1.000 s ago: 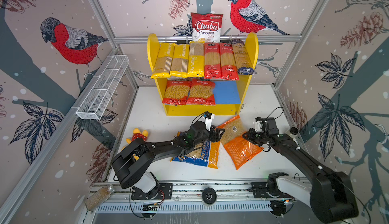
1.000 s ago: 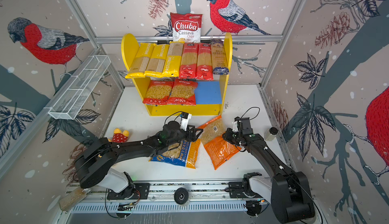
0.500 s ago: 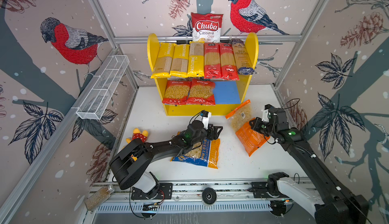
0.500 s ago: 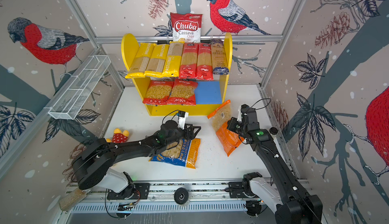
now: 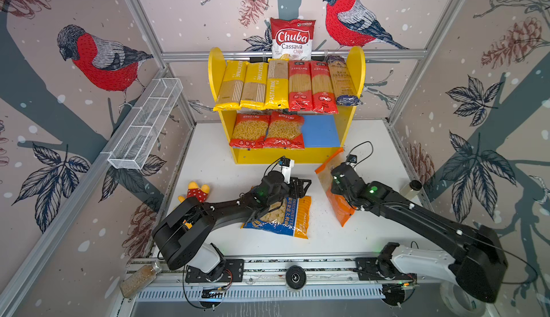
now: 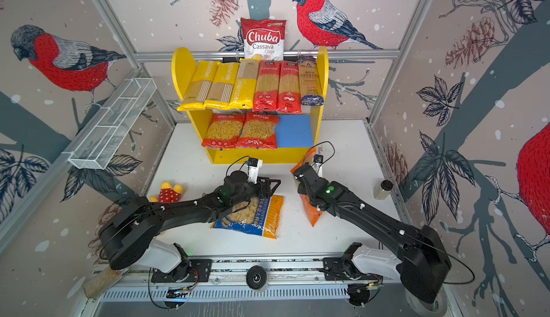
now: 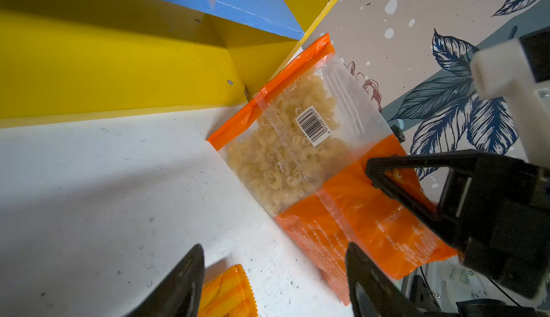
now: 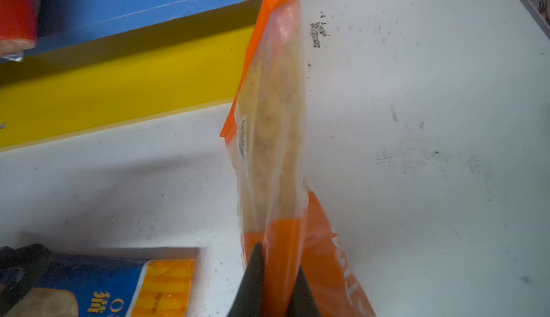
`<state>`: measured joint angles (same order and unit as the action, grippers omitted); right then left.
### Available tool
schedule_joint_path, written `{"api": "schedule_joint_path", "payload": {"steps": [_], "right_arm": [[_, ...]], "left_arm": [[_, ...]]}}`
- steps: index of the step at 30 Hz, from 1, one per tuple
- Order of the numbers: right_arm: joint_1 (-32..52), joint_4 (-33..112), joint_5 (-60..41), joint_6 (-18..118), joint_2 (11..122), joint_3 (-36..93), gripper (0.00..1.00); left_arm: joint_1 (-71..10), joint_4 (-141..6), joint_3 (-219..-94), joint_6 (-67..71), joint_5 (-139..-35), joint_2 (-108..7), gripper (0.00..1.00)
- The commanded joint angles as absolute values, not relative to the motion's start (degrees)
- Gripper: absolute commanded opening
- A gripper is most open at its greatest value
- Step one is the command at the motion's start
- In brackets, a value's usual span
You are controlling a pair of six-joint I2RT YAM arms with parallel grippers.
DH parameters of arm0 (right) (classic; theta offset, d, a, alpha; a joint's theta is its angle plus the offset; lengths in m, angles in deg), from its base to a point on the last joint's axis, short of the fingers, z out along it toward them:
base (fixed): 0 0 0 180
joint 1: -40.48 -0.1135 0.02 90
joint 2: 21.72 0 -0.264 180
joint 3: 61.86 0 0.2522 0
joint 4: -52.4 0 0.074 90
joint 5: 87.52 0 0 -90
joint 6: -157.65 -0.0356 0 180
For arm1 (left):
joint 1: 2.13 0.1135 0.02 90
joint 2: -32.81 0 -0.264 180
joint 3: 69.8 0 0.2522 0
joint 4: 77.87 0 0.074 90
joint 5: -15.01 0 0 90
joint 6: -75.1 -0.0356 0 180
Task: Arrange pasta packages on shelves
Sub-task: Turn over the pasta bag.
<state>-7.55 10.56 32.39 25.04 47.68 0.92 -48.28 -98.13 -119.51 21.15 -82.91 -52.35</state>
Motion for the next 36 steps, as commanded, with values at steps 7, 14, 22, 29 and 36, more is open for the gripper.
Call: {"api": "schedule_joint_path", "payload": {"steps": [7,14,22,29,36], "right_arm": [[-16.27,13.75,33.30,18.83,57.71,6.77,0.27],[-17.70,22.99,14.78,21.42,58.17,7.45,0.26],[-17.79,35.61,-5.91,21.86,64.10,6.44,0.26],[-17.17,39.83,-16.65,24.60,68.54,8.80,0.37],[-15.23,39.11,-21.60,28.33,62.55,10.22,0.55]], "left_arm": [[-46.01,-95.76,-115.49,22.66,-82.52,-48.73,0.73],[-44.06,-94.09,-112.61,22.67,-82.15,-45.40,0.73],[-39.74,-87.96,-110.75,25.26,-81.19,-39.87,0.73],[-36.03,-84.83,-107.04,27.50,-79.77,-33.40,0.73],[-35.19,-85.85,-106.68,30.54,-82.10,-31.16,0.78]]}}
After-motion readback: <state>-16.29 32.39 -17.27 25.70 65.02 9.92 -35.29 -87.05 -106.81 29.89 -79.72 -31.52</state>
